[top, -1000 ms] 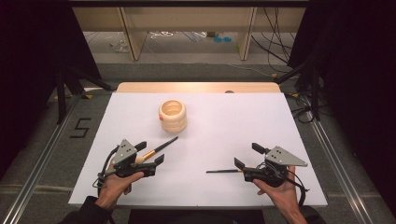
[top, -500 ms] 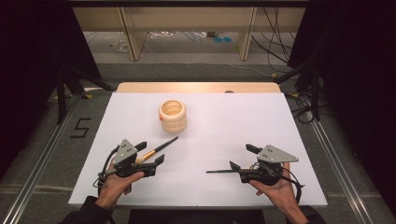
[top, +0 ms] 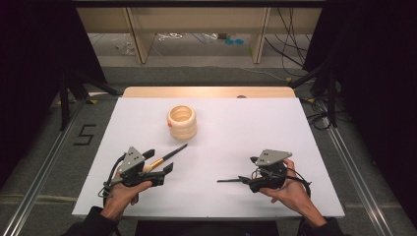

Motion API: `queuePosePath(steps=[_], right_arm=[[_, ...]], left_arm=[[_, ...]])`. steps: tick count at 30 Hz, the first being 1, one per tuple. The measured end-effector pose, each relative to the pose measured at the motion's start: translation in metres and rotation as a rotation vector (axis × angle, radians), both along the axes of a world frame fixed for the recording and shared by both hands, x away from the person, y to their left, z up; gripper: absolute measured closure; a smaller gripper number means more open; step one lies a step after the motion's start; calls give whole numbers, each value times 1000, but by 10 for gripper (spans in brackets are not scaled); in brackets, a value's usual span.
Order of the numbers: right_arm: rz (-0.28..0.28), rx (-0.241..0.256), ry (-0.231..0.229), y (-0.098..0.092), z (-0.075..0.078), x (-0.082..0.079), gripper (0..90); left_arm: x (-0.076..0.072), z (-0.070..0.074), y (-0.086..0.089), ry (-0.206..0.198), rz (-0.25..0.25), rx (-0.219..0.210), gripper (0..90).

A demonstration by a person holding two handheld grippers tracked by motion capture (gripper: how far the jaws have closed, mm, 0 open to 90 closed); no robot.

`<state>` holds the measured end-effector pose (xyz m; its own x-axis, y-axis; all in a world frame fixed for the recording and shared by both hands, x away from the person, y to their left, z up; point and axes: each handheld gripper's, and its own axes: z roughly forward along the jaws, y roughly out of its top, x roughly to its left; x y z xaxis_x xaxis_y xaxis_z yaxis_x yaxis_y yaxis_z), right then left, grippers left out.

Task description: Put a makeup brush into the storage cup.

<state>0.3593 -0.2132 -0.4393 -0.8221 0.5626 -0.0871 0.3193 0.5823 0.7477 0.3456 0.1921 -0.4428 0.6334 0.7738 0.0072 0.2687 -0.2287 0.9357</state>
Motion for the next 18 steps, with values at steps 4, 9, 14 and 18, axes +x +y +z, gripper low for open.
queuePosePath(steps=[4,9,14,18], right_arm=[[21,-61,28,4,-3,5,277],[57,-99,44,8,-6,9,304],[102,-167,93,18,-8,13,345],[141,-232,122,24,-10,17,372]], left_arm=[[0,0,0,0,1,3,159],[1,0,0,-3,-2,8,159],[1,0,0,-4,-4,10,159],[1,0,0,-2,-1,4,159]])
